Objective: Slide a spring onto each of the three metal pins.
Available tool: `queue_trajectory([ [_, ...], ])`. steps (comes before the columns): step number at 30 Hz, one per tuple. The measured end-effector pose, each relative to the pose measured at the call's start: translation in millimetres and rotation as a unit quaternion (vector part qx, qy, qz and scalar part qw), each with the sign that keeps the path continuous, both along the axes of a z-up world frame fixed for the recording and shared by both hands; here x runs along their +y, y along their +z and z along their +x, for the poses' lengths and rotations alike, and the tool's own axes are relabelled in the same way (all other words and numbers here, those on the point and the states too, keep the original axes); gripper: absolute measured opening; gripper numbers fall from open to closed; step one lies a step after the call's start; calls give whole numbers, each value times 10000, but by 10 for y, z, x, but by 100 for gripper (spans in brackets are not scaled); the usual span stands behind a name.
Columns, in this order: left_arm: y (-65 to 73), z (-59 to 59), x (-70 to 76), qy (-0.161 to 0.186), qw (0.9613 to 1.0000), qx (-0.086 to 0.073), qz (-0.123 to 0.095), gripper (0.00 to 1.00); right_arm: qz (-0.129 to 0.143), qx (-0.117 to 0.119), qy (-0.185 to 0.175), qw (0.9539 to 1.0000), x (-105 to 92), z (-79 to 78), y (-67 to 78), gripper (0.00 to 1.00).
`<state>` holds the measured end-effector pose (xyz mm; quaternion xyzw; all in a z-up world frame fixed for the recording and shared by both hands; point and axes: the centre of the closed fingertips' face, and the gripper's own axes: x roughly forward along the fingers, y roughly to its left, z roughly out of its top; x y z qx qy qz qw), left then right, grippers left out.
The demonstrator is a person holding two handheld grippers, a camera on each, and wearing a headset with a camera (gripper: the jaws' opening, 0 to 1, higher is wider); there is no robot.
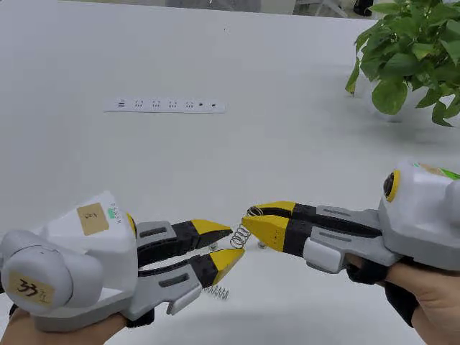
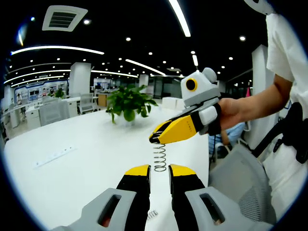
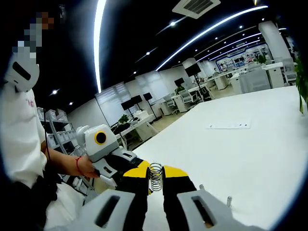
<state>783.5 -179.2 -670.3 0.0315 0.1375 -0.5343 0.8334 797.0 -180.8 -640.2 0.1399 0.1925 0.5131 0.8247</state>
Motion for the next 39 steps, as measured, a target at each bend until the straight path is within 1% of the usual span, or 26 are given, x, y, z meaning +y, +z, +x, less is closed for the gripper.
queue_trajectory([
  [5, -33, -15, -26, -65, 9999, 13, 80, 15, -151, -119, 82, 9998, 18, -15, 2, 11],
  [12, -45, -11, -30, -71, 9999, 61, 78, 14, -357, -312, 244, 9986, 73, -63, 14, 11],
  [13, -48, -9, -30, -71, 9999, 75, 82, 14, -426, -366, 277, 9980, 81, -71, 11, 11],
  [18, -62, -22, -36, -96, 9998, 133, 84, 13, -586, -539, 385, 9961, 123, -103, 28, 11],
  [21, -68, -22, -36, -87, 9998, 171, 77, 12, -638, -600, 419, 9953, 129, -103, 32, 11],
  [26, -76, -23, -30, -82, 9998, 188, 83, 11, -790, -750, 516, 9927, 137, -119, 15, 11],
  [29, -92, -23, -25, -76, 9997, 201, 103, 11, -879, -802, 551, 9914, 135, -123, -2, 11],
  [31, -101, -28, -22, -87, 9997, 182, 129, 11, -917, -829, 575, 9907, 135, -129, -12, 12],
  [39, -107, -40, -13, -100, 9997, 166, 134, 10, -976, -869, 619, 9895, 130, -138, -25, 12],
])
